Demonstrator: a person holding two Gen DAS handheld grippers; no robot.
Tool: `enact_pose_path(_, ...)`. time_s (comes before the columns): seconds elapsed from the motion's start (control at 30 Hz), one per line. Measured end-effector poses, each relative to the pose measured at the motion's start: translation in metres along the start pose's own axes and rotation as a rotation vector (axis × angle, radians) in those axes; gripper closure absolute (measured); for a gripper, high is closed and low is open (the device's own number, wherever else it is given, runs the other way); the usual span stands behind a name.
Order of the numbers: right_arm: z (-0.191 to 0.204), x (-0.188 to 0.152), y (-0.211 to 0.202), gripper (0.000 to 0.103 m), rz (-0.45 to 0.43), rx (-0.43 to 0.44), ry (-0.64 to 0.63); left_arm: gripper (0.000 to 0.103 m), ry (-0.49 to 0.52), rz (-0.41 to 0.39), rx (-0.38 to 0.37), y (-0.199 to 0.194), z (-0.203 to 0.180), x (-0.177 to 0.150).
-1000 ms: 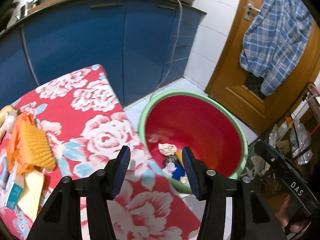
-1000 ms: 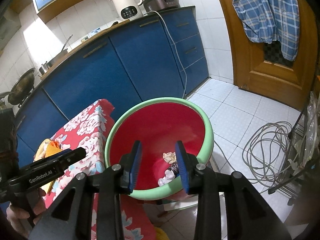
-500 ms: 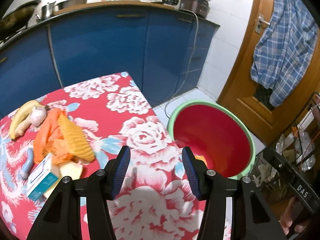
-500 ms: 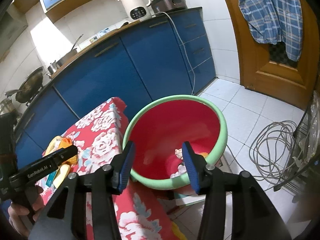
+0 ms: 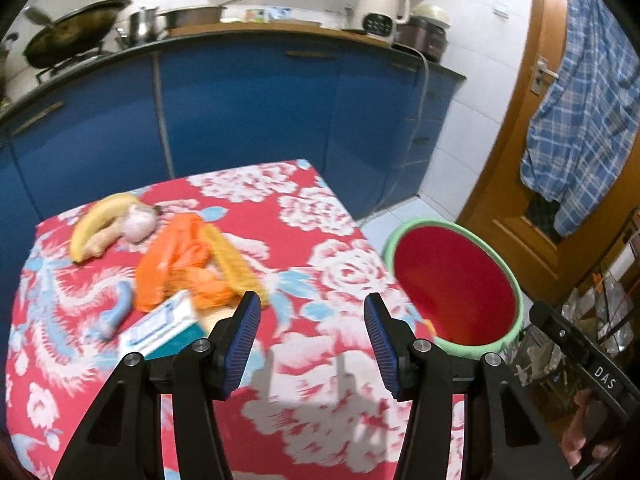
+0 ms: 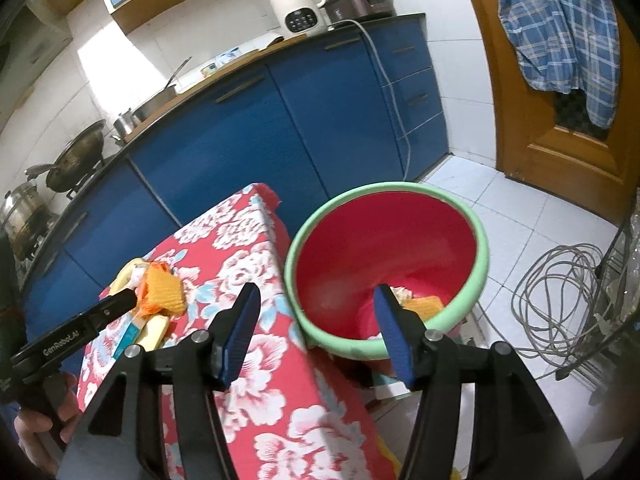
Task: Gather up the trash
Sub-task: 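Move both open tools back over the table items, then grasp the blue brush with the left tool while the right tool grasps a long yellow foam net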
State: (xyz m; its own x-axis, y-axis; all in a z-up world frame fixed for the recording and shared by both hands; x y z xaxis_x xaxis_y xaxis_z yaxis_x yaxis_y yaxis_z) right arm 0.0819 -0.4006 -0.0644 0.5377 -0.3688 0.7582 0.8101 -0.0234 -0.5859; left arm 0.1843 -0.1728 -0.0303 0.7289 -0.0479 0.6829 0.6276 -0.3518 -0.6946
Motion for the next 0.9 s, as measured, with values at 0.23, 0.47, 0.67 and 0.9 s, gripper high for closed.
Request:
enact_pose_path(0.23,0.031,-0.001,0.007,0.042,0.014,0.035,-0.037,0.047,-0.080,-0.040,0.058,-0.019,0.052,0.006)
enact_pose_path(0.47,0.057,-0.003,0.020,0.042,0.039,0.058,-0.071,0.046,-0.156,-0.047,0.115,-0.023,0.097,0.005)
enact_pose_path(0.67,0.076,-0.005,0.030,0.042,0.059,0.071,-0.109,0.045,-0.199,-0.023,0.147,-0.014,0.126,-0.001)
enact_pose_path(0.9,0.094,-0.010,0.041,0.042,0.085,0.084,-0.137,0.040,-0.198,0.034,0.152,0.005,0.138,-0.016)
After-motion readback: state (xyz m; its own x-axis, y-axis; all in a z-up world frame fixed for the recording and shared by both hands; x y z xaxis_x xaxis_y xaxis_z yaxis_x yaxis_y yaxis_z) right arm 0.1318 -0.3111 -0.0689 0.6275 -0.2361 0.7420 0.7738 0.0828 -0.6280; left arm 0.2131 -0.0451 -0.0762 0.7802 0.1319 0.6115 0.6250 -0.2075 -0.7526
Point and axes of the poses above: each gripper's, at about its wrist camera, not at the fingertips, and y roughly the way its jaws point, z to its left, x to its top, the point moved 7 cm from there along y, roughly the way its jaws point, and after that the axes turned 8 degrees about -y, right-handed, at the moved point
